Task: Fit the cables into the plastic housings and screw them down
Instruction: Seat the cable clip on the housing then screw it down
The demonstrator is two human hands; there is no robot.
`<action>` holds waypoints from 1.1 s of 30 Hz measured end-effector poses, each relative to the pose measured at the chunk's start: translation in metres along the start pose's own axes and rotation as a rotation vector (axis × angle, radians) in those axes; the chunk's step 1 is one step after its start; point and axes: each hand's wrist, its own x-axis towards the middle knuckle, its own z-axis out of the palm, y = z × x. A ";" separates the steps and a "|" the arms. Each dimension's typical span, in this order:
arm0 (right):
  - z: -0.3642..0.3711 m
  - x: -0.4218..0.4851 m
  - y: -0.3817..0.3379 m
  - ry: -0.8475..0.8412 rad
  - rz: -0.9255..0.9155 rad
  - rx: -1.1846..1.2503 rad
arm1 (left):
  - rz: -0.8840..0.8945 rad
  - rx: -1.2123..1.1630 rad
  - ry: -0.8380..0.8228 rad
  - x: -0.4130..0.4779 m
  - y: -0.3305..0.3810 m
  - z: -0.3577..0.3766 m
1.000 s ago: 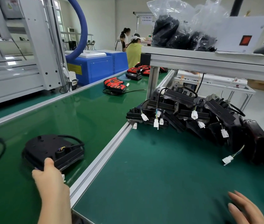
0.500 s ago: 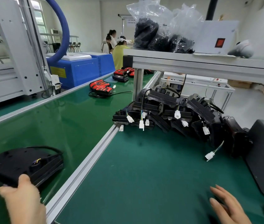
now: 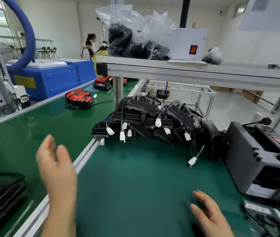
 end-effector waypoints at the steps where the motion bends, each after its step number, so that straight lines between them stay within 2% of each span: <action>1: -0.002 0.003 -0.004 -0.046 0.043 0.012 | -0.026 0.015 -0.063 -0.009 0.016 0.025; 4: -0.010 0.022 -0.031 -0.104 0.074 -0.032 | -0.130 0.034 -0.469 -0.036 0.012 0.098; 6: -0.017 0.052 -0.056 -0.030 -0.012 -0.093 | -0.135 0.211 -0.700 -0.049 0.000 0.129; 8: -0.018 0.090 -0.085 0.072 -0.144 -0.213 | -0.038 0.451 -0.895 -0.070 -0.013 0.148; 10: -0.013 0.130 -0.111 0.167 -0.285 -0.391 | 0.027 0.619 -0.991 -0.087 -0.029 0.158; 14: -0.002 0.197 -0.136 0.294 -0.526 -0.899 | 0.068 0.719 -1.018 -0.107 -0.052 0.158; 19: 0.004 0.246 -0.141 0.214 -0.487 -1.216 | 0.164 0.683 -0.947 -0.116 -0.066 0.151; 24: 0.010 0.261 -0.142 0.150 -0.395 -1.291 | 0.228 0.685 -0.952 -0.116 -0.067 0.151; 33: 0.000 0.249 -0.149 0.179 -0.512 -1.148 | 0.238 0.651 -0.909 -0.117 -0.070 0.152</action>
